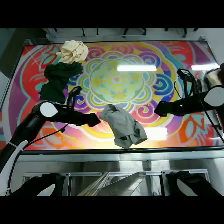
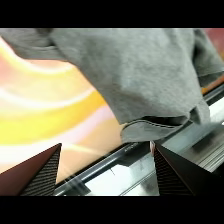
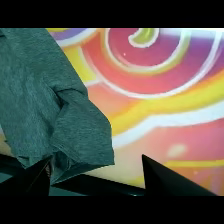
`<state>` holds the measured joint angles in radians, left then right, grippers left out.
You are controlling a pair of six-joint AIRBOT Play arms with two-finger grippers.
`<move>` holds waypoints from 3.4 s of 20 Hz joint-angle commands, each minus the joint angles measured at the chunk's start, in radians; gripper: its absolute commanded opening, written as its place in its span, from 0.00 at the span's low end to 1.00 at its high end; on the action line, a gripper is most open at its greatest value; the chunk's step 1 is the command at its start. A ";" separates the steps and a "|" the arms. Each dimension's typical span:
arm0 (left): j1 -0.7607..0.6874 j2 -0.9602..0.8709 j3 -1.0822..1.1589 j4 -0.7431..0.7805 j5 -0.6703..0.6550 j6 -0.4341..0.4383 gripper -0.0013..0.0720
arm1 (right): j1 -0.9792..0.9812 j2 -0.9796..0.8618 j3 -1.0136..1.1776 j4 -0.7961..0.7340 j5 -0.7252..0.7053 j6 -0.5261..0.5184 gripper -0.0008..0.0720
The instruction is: Fold the shirts.
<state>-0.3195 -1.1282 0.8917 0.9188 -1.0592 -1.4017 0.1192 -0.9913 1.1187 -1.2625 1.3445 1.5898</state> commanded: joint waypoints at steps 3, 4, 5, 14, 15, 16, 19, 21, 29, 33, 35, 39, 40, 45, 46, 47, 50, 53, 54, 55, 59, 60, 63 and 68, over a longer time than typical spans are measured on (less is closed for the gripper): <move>0.201 -0.158 -0.130 -0.440 -0.015 0.391 0.87 | 0.001 0.000 -0.037 0.096 -0.027 0.004 0.72; 0.192 -0.211 -0.115 -0.446 -0.014 0.415 0.87 | 0.001 0.000 -0.037 0.098 -0.022 0.005 0.72; 0.185 -0.269 -0.088 -0.443 -0.011 0.433 0.87 | 0.001 0.000 -0.037 0.097 -0.015 0.006 0.72; 0.181 -0.652 0.241 -0.450 -0.020 0.417 0.83 | 0.001 0.000 -0.037 0.188 0.002 0.011 0.72; 0.181 -0.684 0.271 -0.449 -0.052 0.411 0.83 | 0.001 0.000 -0.037 0.186 -0.003 0.010 0.72; 0.181 -0.716 0.298 -0.448 -0.090 0.401 0.83 | 0.001 0.000 -0.037 0.186 -0.011 0.010 0.72; 0.180 -0.762 0.327 -0.441 -0.132 0.382 0.65 | 0.001 0.000 -0.037 0.187 -0.041 0.011 0.72; 0.168 -0.766 0.330 -0.439 -0.143 0.368 0.65 | 0.001 0.000 -0.037 0.187 -0.056 0.010 0.72; 0.079 -0.700 0.330 -0.351 -0.107 0.360 0.03 | 0.001 0.000 -0.037 0.187 -0.057 0.002 0.72; 0.108 -0.540 0.329 -0.248 -0.136 0.337 0.03 | 0.001 -0.007 -0.040 0.187 -0.058 0.003 0.72; 0.126 -0.454 0.327 -0.197 -0.186 0.323 0.03 | 0.004 -0.024 -0.065 0.195 -0.055 0.003 0.72; 0.106 -0.304 0.327 -0.023 -0.224 0.250 0.03 | 0.043 -0.051 -0.229 0.242 -0.156 -0.045 0.72; 0.097 -0.277 0.327 -0.002 -0.224 0.248 0.03 | 0.054 -0.057 -0.278 0.274 -0.215 -0.065 0.73; 0.049 -0.240 0.327 0.006 -0.224 0.235 0.03 | 0.109 -0.165 -0.320 0.343 -0.397 -0.140 0.73; 0.043 -0.240 0.327 0.006 -0.223 0.225 0.03 | 0.118 -0.201 -0.320 0.388 -0.416 -0.177 0.73; 0.043 -0.240 0.327 0.006 -0.223 0.216 0.03 | 0.125 -0.238 -0.320 0.435 -0.434 -0.211 0.73; 0.043 -0.240 0.327 0.005 -0.225 0.198 0.03 | 0.135 -0.325 -0.309 0.556 -0.485 -0.295 0.73; 0.044 -0.240 0.327 0.005 -0.225 0.196 0.03 | 0.138 -0.378 -0.297 0.583 -0.497 -0.316 0.04; 0.044 -0.240 0.328 0.006 -0.229 0.196 0.03 | 0.129 -0.372 -0.295 0.583 -0.483 -0.316 0.03; 0.044 -0.240 0.328 0.008 -0.242 0.196 0.03 | 0.111 -0.346 -0.288 0.581 -0.450 -0.320 0.03; 0.083 -0.202 0.328 0.121 -0.338 0.188 0.03 | -0.021 -0.098 -0.234 0.473 -0.309 -0.293 0.03; 0.100 -0.171 0.328 0.163 -0.350 0.186 0.03 | -0.061 -0.015 -0.216 0.416 -0.293 -0.252 0.03; 0.164 -0.048 0.328 0.216 -0.351 0.181 0.03 | -0.158 0.198 -0.139 0.269 -0.270 -0.164 0.03; 0.227 0.176 0.330 0.213 -0.324 0.182 0.03 | -0.241 0.306 0.143 0.162 -0.120 -0.160 0.03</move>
<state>-0.1207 -1.0645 1.2194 1.1118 -1.3945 -1.2198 -0.0761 -0.7517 1.1149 -1.0134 1.1381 1.4094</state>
